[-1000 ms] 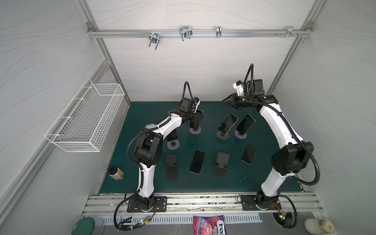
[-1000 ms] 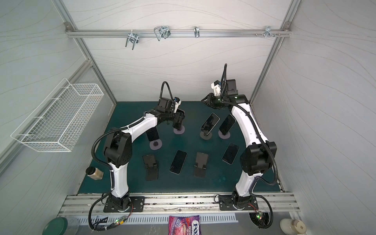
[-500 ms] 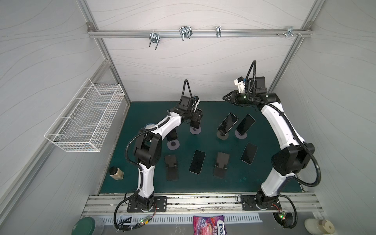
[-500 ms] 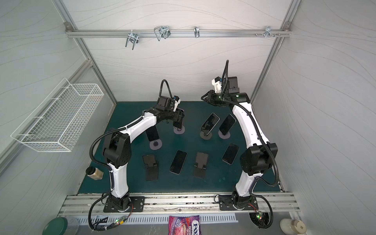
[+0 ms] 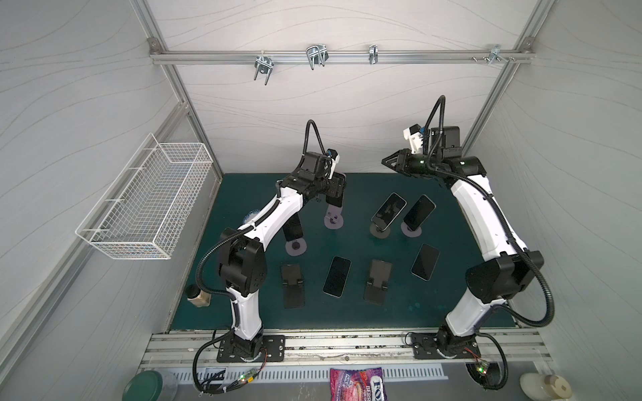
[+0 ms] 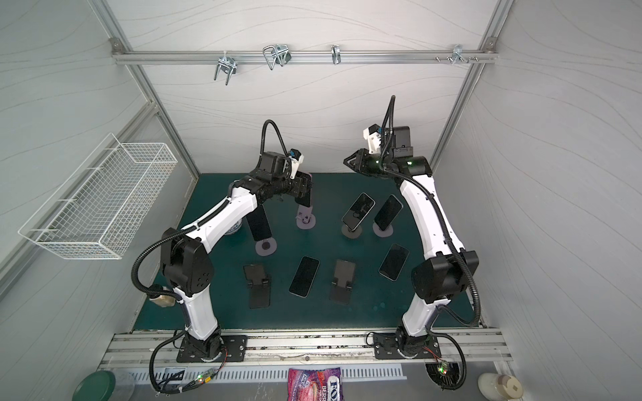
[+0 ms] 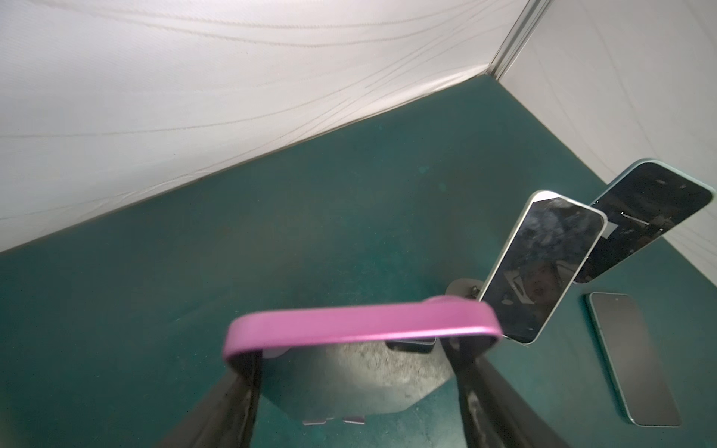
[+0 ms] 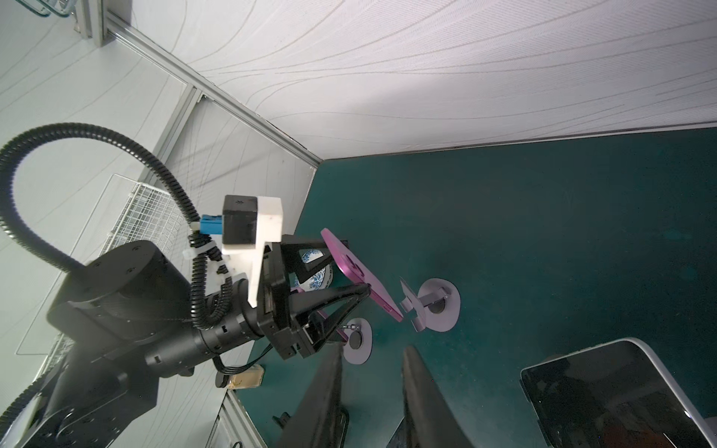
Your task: Remove the phone from the phone stand
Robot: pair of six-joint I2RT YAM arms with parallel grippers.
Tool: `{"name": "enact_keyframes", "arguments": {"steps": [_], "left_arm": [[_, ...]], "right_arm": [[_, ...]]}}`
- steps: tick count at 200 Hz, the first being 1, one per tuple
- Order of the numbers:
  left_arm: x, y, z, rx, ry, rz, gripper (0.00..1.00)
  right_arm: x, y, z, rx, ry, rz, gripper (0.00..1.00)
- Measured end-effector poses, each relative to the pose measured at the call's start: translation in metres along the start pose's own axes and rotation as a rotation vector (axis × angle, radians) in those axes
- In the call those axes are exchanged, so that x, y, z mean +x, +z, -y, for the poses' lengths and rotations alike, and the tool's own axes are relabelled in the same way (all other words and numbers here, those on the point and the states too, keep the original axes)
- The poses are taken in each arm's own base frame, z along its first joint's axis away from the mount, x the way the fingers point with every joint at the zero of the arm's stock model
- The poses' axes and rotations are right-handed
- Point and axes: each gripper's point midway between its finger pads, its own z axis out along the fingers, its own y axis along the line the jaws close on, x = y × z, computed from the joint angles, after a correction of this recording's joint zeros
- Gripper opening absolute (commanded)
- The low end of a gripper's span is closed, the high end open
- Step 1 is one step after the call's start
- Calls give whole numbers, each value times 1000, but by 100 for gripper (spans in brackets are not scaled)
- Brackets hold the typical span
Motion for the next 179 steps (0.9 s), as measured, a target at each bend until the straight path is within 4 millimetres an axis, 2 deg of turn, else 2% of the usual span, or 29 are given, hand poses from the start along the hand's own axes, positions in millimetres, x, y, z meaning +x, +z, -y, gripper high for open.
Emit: {"name": "enact_keyframes", "arguments": {"steps": [44,103,150,179], "left_arm": [[-12,-30,6,4,-31,20,67],[-22,-89,18,6,-79,39,66],[-11,-130,26,-7,-131,-1,66],[6,-157,27,-30,-165,-45,66]], "right_arm": [[2,0,-4,-4,-1,-6,29],[0,-18,-18,-11,-14,10,29],[2,-29,-28,-15,-18,12,29],[11,-31,-36,-22,-16,-12,29]]}}
